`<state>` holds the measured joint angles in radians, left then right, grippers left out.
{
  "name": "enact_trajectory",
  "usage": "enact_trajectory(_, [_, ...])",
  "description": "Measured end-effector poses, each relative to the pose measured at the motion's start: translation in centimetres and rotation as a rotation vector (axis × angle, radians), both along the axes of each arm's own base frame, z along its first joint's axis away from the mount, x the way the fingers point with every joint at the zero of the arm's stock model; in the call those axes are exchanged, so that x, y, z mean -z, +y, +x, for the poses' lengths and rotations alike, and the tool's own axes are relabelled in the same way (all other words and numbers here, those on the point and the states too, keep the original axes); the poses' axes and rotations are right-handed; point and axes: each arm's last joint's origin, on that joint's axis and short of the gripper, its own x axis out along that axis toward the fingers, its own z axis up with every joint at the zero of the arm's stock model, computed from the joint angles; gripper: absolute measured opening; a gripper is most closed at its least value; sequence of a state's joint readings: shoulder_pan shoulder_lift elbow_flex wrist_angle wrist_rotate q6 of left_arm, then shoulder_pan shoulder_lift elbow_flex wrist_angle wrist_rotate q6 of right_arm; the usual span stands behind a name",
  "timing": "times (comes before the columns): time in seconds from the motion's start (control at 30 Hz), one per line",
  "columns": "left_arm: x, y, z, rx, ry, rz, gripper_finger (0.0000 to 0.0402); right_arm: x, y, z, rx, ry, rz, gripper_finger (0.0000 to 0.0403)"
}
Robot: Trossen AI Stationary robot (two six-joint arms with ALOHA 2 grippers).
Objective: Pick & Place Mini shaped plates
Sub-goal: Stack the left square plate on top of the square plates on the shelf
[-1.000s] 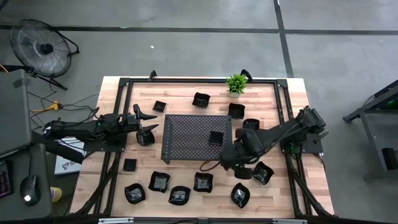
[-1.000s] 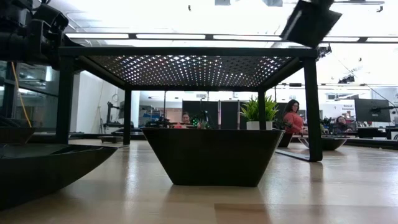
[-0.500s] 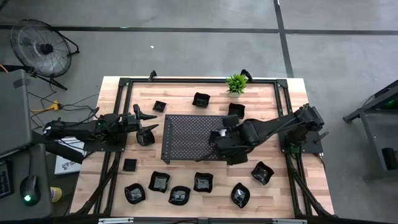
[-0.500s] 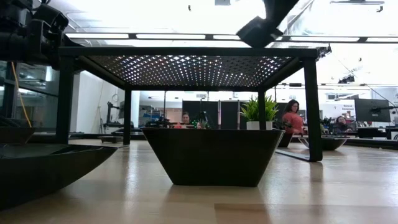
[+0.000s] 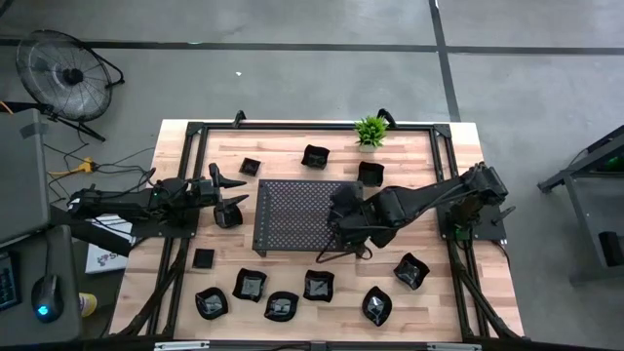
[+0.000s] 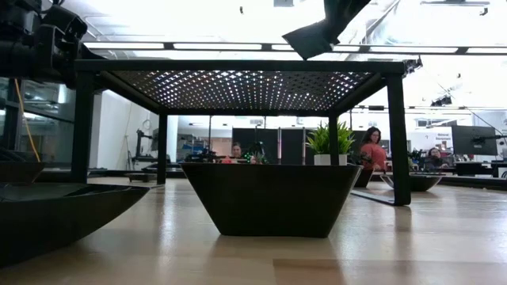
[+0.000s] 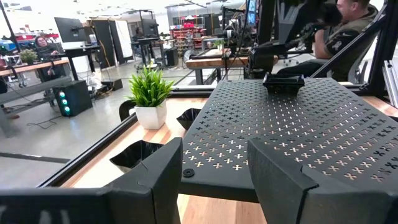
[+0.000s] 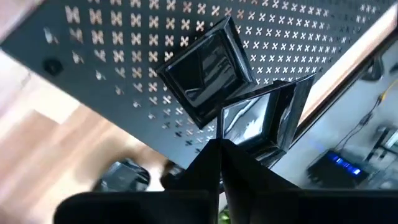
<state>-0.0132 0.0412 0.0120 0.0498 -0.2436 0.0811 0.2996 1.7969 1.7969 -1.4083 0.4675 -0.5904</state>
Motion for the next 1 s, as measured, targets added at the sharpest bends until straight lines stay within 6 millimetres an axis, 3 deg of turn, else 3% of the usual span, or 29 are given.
enact_trajectory(0.3, [0.0, 0.0, 0.0, 0.000, 0.001, 0.000, 0.0176, 0.1, -0.2, -0.1, -0.269, 0.113, -0.071, 0.0003])
enact_trajectory(0.57, [0.0, 0.0, 0.0, 0.000, 0.000, 0.000, 0.0176, 1.6, -0.3, -2.2, -0.472, 0.063, -0.208, 0.0009])
enact_trajectory(0.83, [0.0, 0.0, 0.0, 0.000, 0.000, 0.000, 0.0176, 3.4, -0.5, -2.7, -0.510, -0.007, -0.255, 0.0015])
enact_trajectory(1.0, [0.0, 0.0, 0.0, 0.000, 0.000, 0.000, 0.0176, 3.3, -0.5, -2.4, -0.487, -0.055, -0.210, 0.0014])
